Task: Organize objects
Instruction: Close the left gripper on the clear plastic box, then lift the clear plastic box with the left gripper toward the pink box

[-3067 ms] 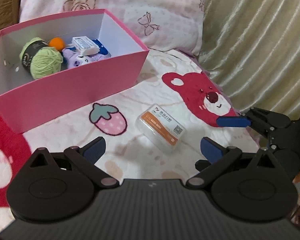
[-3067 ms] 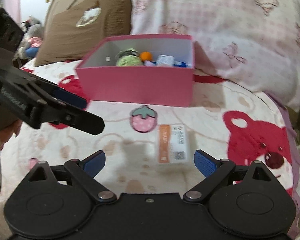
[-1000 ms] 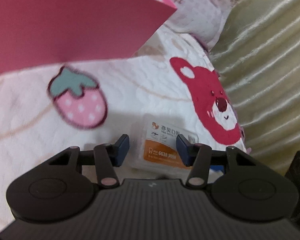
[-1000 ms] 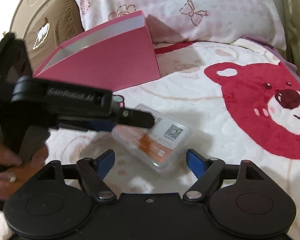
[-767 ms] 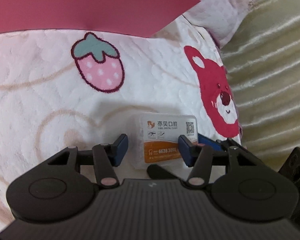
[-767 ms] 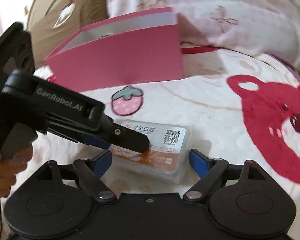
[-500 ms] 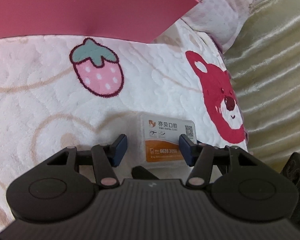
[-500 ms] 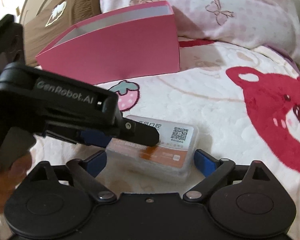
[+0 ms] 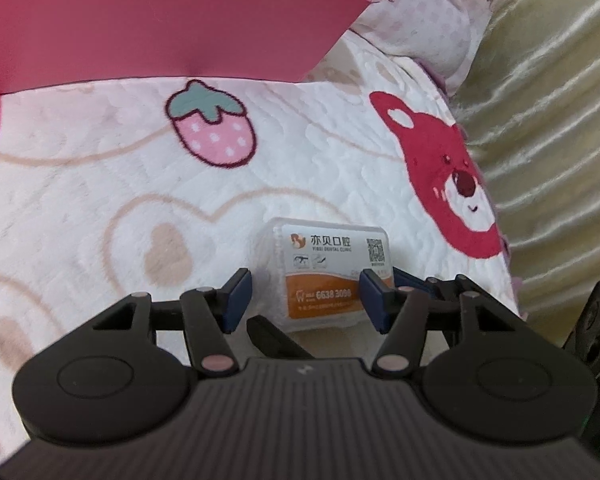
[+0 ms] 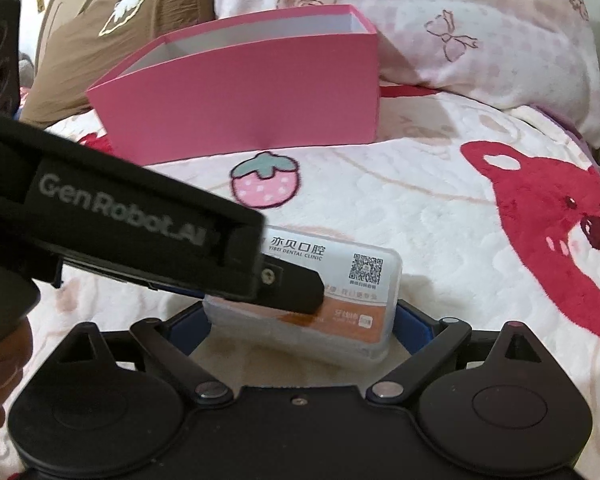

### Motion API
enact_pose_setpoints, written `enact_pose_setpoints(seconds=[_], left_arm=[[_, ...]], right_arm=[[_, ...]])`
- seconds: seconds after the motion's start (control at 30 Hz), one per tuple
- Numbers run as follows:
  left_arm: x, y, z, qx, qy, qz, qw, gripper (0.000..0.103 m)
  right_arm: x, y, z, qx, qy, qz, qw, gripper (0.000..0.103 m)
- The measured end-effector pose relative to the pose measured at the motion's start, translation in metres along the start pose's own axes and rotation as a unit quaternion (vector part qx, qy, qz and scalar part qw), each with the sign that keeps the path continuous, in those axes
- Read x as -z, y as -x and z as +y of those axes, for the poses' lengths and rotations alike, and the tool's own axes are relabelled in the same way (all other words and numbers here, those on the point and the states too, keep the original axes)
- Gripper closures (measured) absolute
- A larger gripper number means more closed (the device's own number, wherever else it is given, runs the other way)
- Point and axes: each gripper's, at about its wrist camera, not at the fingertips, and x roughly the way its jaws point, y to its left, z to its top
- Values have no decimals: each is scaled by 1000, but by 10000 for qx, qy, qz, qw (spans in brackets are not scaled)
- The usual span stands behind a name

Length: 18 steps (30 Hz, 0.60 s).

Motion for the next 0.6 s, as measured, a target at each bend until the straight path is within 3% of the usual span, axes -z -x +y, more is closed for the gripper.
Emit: enact_pose_setpoints(seconds=[0.6], left_arm=[[9, 91, -14, -166, -332, -49, 9993, 45]], right_arm=[[-25, 59, 44, -404, 117, 111, 9991, 6]])
